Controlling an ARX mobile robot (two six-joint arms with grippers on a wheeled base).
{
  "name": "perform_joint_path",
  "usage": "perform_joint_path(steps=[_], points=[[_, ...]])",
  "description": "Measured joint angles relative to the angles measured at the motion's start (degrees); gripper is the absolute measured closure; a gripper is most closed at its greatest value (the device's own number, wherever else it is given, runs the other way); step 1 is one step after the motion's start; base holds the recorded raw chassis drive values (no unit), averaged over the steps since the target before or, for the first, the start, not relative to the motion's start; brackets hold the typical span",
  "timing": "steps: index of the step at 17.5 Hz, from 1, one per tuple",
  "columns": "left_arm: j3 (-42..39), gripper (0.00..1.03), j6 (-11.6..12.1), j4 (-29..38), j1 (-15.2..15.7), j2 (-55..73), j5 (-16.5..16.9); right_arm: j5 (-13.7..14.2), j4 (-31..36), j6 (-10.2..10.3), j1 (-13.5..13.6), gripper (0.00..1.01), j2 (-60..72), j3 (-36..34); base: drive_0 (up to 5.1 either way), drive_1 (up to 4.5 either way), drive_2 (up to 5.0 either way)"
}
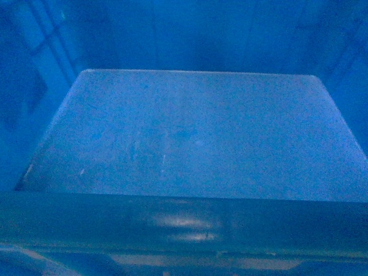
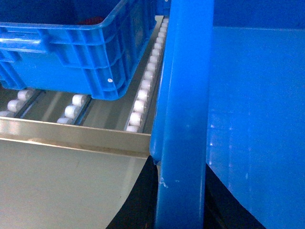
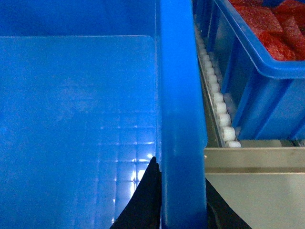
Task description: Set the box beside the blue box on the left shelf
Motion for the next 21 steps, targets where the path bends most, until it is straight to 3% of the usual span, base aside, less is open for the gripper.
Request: perform_joint_path(steps=[10, 21], points=[[0.0, 0.90, 0.0, 0.0, 0.0, 0.0, 0.1, 0.0, -0.2, 0.0, 0.0, 0.92, 0.0, 0.0, -0.1, 4.23, -4.4], [0.0, 0.90, 0.0, 0.0, 0.0, 0.3, 0.0, 0.0, 0.0, 0.0, 0.0, 0.92, 0.3, 0.0, 0.0, 0.00, 0.0]])
